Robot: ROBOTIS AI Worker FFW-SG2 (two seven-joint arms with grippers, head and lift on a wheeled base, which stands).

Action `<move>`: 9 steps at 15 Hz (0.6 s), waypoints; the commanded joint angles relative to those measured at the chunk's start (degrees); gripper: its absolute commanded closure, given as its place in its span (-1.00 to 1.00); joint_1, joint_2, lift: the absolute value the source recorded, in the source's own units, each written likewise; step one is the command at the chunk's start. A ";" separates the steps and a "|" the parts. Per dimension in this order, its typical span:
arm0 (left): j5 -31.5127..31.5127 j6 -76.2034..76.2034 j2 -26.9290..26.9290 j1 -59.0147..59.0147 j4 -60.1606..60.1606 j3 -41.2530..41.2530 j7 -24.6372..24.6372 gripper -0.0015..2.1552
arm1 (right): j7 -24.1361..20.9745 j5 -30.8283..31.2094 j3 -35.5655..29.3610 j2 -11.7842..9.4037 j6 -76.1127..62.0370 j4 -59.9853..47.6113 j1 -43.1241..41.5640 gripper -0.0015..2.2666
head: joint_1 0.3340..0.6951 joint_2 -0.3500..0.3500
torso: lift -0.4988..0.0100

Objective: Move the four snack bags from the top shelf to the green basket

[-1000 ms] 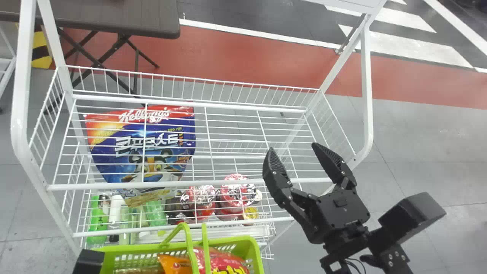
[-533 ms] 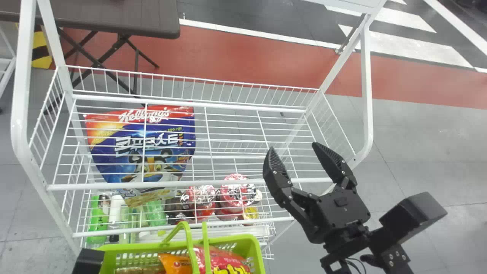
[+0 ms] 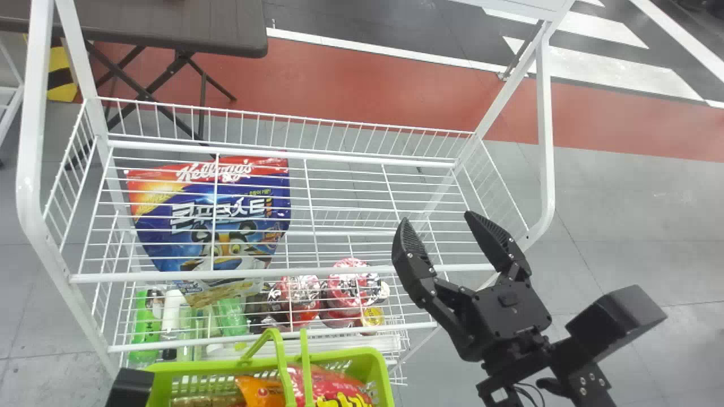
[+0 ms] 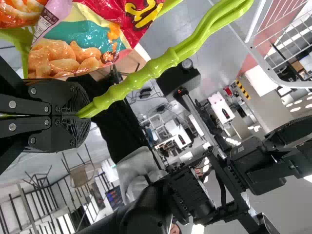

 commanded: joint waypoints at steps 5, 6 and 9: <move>0.00 0.00 -0.09 -0.26 0.00 0.02 0.00 0.93 | 0.00 -0.22 -0.27 0.05 0.32 0.04 -0.26 -0.93 | 1.00 -1.00 | 0.96; 0.00 0.18 -0.18 -0.35 0.09 0.02 0.08 0.93 | 0.09 -0.40 -0.27 0.05 0.50 0.04 -0.35 -0.93 | 1.00 -1.00 | 0.96; -0.09 0.35 -0.18 -0.44 0.09 0.02 0.17 0.93 | 0.27 -0.66 -0.35 0.05 0.67 0.39 -0.53 -0.93 | 1.00 -1.00 | 0.96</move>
